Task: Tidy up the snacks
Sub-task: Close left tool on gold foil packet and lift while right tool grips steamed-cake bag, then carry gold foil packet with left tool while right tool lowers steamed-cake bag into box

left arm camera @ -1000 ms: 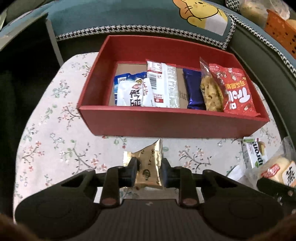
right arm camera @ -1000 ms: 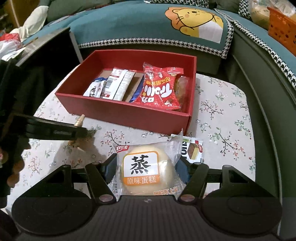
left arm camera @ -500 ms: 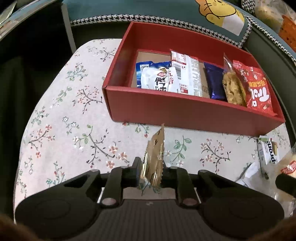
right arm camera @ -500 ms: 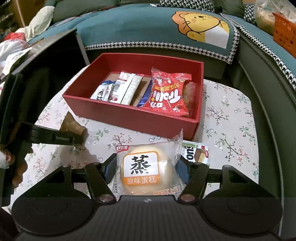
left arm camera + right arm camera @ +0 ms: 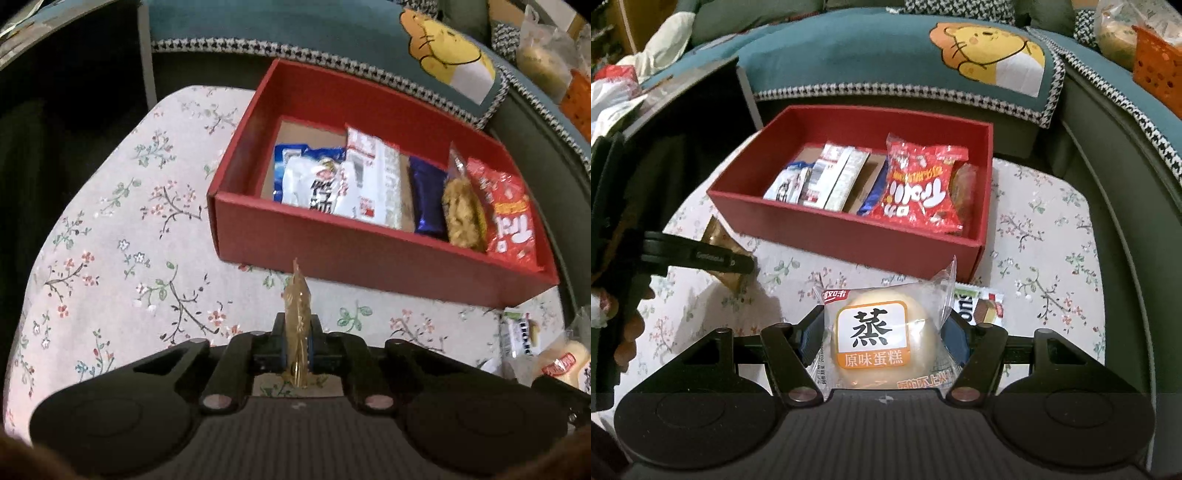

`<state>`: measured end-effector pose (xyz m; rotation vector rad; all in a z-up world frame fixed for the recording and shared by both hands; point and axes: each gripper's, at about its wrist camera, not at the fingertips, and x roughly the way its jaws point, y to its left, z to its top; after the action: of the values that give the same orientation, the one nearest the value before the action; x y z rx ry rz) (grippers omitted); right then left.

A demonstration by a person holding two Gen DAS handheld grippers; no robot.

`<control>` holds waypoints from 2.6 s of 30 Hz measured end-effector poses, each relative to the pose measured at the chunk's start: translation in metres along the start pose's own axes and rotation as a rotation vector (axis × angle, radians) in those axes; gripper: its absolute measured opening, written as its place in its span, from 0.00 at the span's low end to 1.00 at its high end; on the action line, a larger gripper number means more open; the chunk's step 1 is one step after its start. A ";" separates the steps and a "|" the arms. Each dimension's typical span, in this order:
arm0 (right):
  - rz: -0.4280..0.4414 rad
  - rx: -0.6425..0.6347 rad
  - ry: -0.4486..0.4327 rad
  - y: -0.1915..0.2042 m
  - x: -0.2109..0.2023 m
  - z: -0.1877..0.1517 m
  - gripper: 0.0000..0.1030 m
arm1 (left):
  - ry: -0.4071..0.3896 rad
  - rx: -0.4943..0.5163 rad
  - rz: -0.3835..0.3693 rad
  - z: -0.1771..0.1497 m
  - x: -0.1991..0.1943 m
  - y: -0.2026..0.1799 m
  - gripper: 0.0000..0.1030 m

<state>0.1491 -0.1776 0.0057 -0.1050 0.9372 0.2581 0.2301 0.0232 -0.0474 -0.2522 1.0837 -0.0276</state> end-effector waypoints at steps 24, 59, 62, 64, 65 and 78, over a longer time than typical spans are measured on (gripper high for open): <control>0.002 0.065 -0.060 -0.012 -0.007 0.009 0.68 | -0.049 0.061 -0.158 0.000 -0.041 -0.034 0.38; 0.016 0.080 -0.145 0.002 -0.016 0.037 0.68 | -0.192 0.111 -0.121 0.019 -0.069 -0.047 0.38; 0.012 0.082 -0.152 0.001 -0.016 0.040 0.68 | -0.199 0.107 -0.123 0.023 -0.068 -0.048 0.38; 0.011 0.084 -0.155 0.000 -0.015 0.042 0.68 | -0.202 0.105 -0.123 0.025 -0.068 -0.049 0.38; 0.010 0.085 -0.155 0.000 -0.015 0.044 0.68 | -0.204 0.105 -0.122 0.026 -0.067 -0.050 0.38; 0.010 0.104 -0.178 -0.004 -0.012 0.056 0.68 | -0.218 0.107 -0.121 0.035 -0.064 -0.058 0.38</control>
<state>0.1866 -0.1721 0.0484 0.0188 0.7729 0.2239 0.2371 -0.0169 0.0360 -0.2185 0.8464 -0.1620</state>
